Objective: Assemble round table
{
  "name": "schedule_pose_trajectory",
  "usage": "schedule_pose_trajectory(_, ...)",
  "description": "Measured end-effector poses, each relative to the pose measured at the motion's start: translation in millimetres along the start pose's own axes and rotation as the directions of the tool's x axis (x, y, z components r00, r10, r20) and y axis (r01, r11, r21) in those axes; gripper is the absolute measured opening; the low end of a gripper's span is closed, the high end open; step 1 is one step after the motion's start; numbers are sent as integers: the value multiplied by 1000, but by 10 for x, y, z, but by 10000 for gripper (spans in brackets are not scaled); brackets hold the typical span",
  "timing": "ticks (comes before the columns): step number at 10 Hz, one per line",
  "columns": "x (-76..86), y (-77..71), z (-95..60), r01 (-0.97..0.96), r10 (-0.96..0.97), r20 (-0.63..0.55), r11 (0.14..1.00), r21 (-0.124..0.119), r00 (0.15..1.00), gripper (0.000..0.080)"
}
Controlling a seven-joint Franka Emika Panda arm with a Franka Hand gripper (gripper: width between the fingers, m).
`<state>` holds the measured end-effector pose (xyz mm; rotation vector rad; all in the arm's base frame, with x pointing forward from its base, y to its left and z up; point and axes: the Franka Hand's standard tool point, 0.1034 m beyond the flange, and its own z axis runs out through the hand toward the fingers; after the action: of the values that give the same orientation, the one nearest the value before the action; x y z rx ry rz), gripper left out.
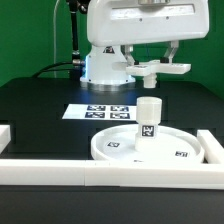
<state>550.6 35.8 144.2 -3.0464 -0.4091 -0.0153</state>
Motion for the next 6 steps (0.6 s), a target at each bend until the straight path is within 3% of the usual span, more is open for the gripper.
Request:
schedule_pose_trajectory(2,70,12,42,34,-34,4,999,-1,999,446)
schedule_pose_trajectory(6,43,20,174,36,-36,22,999,2,999,446)
